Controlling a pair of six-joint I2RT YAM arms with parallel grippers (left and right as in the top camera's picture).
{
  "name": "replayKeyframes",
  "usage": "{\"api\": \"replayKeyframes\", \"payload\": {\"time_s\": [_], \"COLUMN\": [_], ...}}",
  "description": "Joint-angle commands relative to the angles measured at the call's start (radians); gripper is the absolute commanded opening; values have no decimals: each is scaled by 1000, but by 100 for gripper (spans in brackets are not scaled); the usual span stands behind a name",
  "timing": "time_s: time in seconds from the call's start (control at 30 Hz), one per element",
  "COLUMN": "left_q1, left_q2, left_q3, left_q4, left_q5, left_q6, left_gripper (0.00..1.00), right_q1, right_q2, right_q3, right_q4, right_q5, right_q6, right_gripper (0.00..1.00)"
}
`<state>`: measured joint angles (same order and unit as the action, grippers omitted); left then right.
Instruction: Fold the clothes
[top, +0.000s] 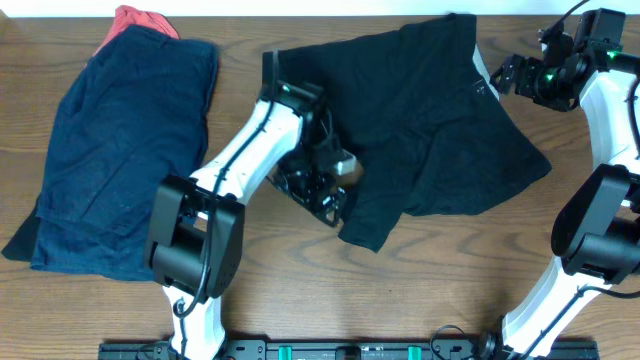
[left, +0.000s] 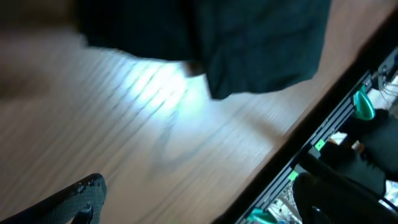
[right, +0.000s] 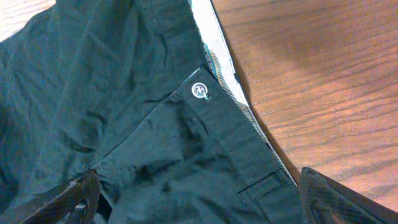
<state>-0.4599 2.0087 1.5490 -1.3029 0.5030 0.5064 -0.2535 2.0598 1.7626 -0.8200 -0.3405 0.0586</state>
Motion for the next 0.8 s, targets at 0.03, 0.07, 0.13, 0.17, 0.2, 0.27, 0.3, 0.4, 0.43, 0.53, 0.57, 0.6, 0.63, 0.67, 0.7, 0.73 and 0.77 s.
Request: {"api": "replayKeyframes", "payload": {"time_s": [0.03, 0.07, 0.13, 0.17, 0.2, 0.27, 0.3, 0.4, 0.43, 0.53, 0.57, 0.6, 0.63, 0.67, 0.7, 0.73, 0.77], "left_q1": [-21, -24, -31, -34, -38, -46, -50, -62, -66, -81, -85, -91, -97, -101, -107, -111, -114], "left_q2": [11, 11, 11, 11, 11, 11, 11, 11, 11, 11, 11, 11, 11, 11, 11, 11, 11], "left_q3": [-34, -37, -38, -38, -38, -38, -38, -40, -40, -40, -40, -40, -42, -43, -47, -54, -60], "left_q4": [60, 81, 113, 125, 139, 168, 184, 206, 207, 206, 206, 206, 206, 206, 206, 207, 206], "left_q5": [66, 66, 66, 65, 65, 62, 58, 29, 18, 0, 1, 1, 1, 1, 1, 1, 1], "left_q6": [51, 51, 51, 51, 51, 51, 51, 51, 51, 51, 51, 51, 51, 51, 51, 51, 51], "left_gripper": [97, 97, 97, 97, 97, 96, 95, 92, 92, 91, 91, 90, 89, 89, 89, 89, 88], "right_q1": [13, 13, 13, 13, 13, 13, 13, 13, 13, 13, 13, 13, 13, 13, 13, 13, 13], "right_q2": [-8, -8, -8, -8, -8, -8, -8, -8, -8, -8, -8, -8, -8, -8, -8, -8, -8], "right_q3": [10, 10, 10, 10, 9, 9, 9, 9, 9, 9, 9, 9, 9, 9, 9, 9, 9], "right_q4": [-5, -7, -12, -15, -17, -22, -24, -30, -30, -29, -29, -30, -30, -30, -30, -30, -29], "right_q5": [0, 0, 0, 0, 0, 0, 0, 0, 0, 0, 0, 0, 0, 0, 0, 0, 0], "right_q6": [-15, -15, -15, -16, -16, -16, -16, -15, -15, -15, -15, -15, -15, -15, -15, -15, -15], "right_gripper": [99, 99, 99, 99, 99, 99, 99, 99, 99, 99, 99, 99, 99, 99, 99, 99, 99]}}
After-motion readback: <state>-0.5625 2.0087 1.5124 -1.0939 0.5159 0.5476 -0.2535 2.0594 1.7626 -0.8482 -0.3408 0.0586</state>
